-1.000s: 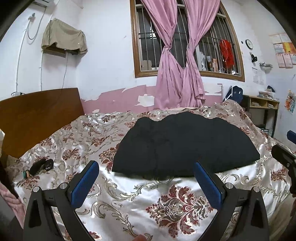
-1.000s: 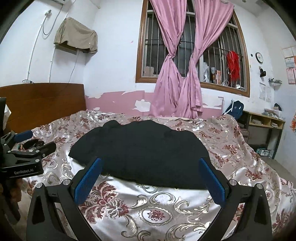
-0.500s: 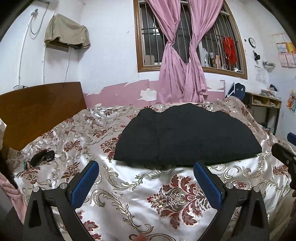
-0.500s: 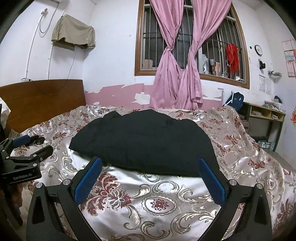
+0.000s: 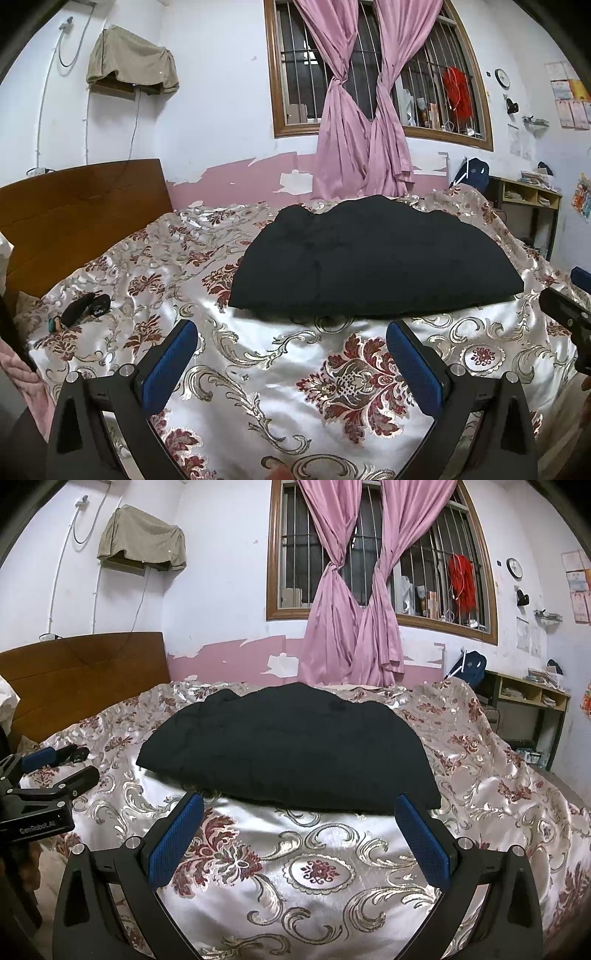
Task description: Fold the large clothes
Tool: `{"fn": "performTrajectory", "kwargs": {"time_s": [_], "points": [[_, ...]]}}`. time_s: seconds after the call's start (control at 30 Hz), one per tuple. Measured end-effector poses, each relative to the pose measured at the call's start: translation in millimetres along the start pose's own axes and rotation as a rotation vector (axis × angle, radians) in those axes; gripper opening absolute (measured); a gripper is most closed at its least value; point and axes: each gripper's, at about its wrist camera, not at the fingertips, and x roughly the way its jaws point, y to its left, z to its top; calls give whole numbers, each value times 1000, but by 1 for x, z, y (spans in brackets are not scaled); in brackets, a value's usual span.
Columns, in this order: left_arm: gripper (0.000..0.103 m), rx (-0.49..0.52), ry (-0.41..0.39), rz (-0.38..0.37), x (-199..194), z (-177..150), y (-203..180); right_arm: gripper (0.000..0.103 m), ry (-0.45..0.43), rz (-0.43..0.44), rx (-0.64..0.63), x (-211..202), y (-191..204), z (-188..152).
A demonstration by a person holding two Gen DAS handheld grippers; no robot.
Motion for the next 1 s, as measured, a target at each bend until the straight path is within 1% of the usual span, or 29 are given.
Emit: {"fn": "performTrajectory", "kwargs": {"time_s": [0.17, 0.47, 1.0], "points": [[103, -15, 8, -1, -2, -6, 1, 101, 14, 1, 2, 3, -2, -5], [103, -12, 9, 0, -3, -8, -1, 101, 24, 0, 10, 6, -6, -9], [103, -11, 7, -7, -4, -9, 0, 101, 18, -8, 26, 3, -11, -13]]}}
